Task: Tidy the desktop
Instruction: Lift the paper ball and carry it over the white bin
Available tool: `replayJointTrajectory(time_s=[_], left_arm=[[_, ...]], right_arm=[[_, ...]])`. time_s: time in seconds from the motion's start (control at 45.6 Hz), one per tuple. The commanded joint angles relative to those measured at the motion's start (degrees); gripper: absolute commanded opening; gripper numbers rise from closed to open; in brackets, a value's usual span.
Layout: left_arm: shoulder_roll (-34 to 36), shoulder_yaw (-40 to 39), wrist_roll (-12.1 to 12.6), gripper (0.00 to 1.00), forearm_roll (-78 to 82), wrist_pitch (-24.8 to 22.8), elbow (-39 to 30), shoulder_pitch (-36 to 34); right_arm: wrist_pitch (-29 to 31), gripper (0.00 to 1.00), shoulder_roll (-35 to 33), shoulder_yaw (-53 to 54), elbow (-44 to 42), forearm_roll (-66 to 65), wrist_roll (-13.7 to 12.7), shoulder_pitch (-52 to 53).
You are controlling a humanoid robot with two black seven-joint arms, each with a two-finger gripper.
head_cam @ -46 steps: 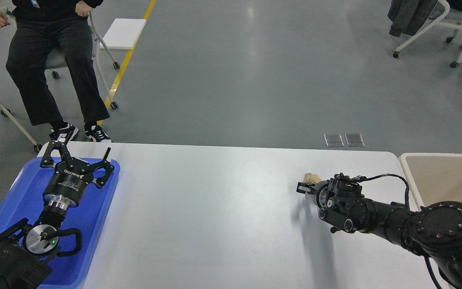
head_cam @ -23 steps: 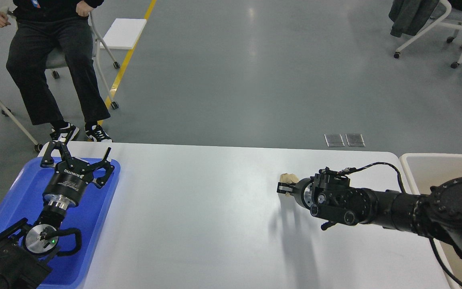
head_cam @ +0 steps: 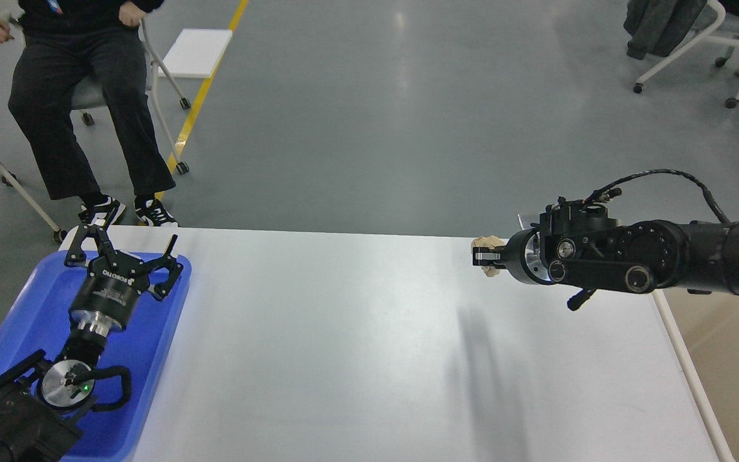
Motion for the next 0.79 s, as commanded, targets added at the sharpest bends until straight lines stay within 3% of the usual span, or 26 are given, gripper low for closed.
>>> replayJointTrajectory(time_s=[0.0, 0.197, 0.571, 0.768], left_arm=[[0.0, 0.0, 0.0, 0.99, 0.0, 0.0, 0.0, 0.0], [0.0, 0.0, 0.0, 0.99, 0.0, 0.0, -0.1, 0.0], [0.0, 0.0, 0.0, 0.99, 0.0, 0.0, 0.0, 0.0], [0.0, 0.0, 0.0, 0.99, 0.0, 0.0, 0.0, 0.0]], right_arm=[[12.9, 0.00, -6.5, -5.3, 8.6, 6.5, -0.7, 16.0], [21.6, 0.00, -7.2, -12.7, 13.5, 7.1, -0.4, 28.2], [39.5, 0.00, -9.9, -14.6, 16.7, 8.5, -0.2, 43.5], [42.3, 0.00, -11.0, -14.7, 16.9, 8.7, -0.2, 47.4]])
